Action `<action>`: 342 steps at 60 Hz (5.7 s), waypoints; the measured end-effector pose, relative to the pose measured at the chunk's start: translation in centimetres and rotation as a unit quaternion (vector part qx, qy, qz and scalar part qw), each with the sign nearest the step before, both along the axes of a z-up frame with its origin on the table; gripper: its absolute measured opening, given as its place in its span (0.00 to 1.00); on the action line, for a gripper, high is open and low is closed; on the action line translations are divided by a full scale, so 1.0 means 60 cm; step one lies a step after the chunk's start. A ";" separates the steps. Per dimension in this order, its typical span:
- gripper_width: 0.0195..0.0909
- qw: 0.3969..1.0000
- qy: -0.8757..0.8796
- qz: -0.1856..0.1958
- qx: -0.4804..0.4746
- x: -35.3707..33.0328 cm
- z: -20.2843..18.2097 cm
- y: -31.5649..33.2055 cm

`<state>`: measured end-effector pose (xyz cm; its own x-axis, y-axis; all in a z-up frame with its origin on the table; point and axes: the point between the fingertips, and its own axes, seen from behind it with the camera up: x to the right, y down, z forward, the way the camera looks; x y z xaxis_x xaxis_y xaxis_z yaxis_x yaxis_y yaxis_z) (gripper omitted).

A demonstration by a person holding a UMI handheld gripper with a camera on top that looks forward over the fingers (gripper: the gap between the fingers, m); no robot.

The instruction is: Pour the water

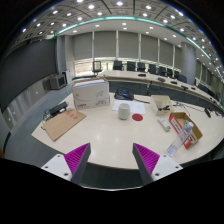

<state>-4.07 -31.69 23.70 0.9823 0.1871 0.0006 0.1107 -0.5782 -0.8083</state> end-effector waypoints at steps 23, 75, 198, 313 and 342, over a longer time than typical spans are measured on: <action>0.94 0.996 -0.016 -0.070 0.043 0.258 -0.069 0.021; 0.50 0.984 -0.014 -0.145 0.102 0.596 -0.269 0.291; 0.27 0.590 -0.764 0.202 0.165 0.233 -0.050 0.865; 0.93 0.994 -0.023 -0.093 -0.045 0.180 -0.104 0.533; 0.93 0.995 -0.039 -0.086 -0.021 0.050 -0.012 0.405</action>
